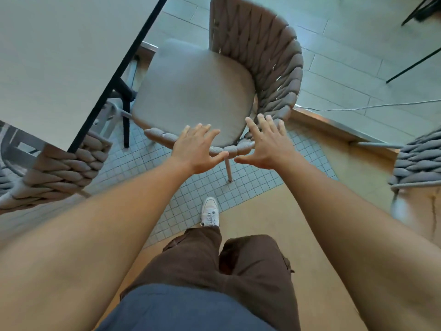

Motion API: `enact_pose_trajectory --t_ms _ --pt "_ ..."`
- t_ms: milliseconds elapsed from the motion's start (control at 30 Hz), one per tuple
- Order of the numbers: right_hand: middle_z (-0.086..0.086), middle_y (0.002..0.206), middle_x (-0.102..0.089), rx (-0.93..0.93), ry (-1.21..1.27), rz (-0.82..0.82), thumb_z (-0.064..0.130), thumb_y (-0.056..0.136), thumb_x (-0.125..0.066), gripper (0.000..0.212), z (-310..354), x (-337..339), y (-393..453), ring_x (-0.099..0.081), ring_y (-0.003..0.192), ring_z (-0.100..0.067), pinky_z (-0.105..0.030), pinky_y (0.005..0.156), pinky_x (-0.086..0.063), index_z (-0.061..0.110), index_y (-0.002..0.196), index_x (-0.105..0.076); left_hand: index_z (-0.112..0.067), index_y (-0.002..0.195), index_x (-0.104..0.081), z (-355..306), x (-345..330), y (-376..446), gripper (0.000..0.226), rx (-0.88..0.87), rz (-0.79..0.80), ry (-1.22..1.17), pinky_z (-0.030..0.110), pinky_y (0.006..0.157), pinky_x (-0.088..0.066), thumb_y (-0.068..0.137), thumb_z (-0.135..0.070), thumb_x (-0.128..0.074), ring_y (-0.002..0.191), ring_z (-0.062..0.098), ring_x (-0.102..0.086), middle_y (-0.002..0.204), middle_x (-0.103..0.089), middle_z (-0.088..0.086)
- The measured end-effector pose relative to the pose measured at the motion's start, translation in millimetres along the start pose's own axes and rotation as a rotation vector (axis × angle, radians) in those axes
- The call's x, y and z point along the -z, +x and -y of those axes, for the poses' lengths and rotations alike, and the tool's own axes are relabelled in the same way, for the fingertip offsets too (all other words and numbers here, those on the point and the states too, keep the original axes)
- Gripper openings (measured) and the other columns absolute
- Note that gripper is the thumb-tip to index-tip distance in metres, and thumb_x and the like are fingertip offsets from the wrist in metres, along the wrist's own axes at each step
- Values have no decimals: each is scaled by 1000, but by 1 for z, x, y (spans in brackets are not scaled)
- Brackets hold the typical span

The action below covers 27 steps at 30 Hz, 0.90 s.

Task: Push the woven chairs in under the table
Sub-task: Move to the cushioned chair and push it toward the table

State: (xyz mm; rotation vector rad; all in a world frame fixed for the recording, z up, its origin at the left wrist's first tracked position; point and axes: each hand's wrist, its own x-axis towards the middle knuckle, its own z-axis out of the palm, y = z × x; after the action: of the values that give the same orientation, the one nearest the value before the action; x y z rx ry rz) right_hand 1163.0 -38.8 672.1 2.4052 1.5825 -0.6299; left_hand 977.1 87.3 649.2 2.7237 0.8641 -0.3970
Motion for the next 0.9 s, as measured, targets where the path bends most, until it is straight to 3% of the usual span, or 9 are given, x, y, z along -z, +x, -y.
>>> enact_pose_trajectory --t_ms 367,533,667,733,800,833,900 --pt "-11 171 5 314 -202 146 92 65 -57 137 -69 -3 75 7 156 -30 -55 124 3 25 161 14 -30 153 -35 -36 -29 44 107 146 119 5 52 123 -14 73 -97 -15 150 24 -26 159 -38 2" --pt "-12 171 3 510 -348 206 96 60 -57 144 -105 -7 115 6 156 -32 -57 124 1 24 160 16 -29 149 -42 -68 -45 63 104 185 192 -19 51 121 -16 71 -97 -34 145 22 -34 151 -48 -3" --pt "-12 170 -11 646 -470 224 94 63 -57 139 -131 -8 141 -4 156 -33 -58 124 -2 21 162 7 -29 145 -47 -102 -62 84 97 246 174 -68 47 114 -31 72 -94 -42 132 19 -50 140 -58 -6" --pt "-10 165 -27 687 -503 232 91 67 -58 129 -136 -9 149 -14 155 -31 -56 124 -4 20 162 -6 -30 134 -56 -115 -69 94 88 288 126 -46 43 104 -40 73 -91 -45 120 21 -59 129 -65 -6" --pt "-4 150 -51 737 -521 234 87 72 -58 105 -136 -14 158 -35 146 -28 -52 120 -17 25 153 -34 -31 121 -63 -122 -75 105 77 358 73 -16 40 94 -45 73 -89 -47 108 21 -65 116 -71 -7" --pt "-1 137 -61 753 -513 228 84 74 -58 87 -135 -17 161 -49 134 -26 -49 114 -30 29 141 -49 -31 117 -64 -123 -78 109 74 387 64 -9 37 87 -46 73 -89 -47 103 22 -67 111 -72 -8" --pt "4 111 -69 762 -493 202 78 76 -56 59 -131 -19 164 -65 103 -25 -41 86 -50 34 115 -62 -34 113 -67 -121 -82 112 74 402 54 14 33 71 -41 71 -91 -45 94 23 -70 102 -74 -7"
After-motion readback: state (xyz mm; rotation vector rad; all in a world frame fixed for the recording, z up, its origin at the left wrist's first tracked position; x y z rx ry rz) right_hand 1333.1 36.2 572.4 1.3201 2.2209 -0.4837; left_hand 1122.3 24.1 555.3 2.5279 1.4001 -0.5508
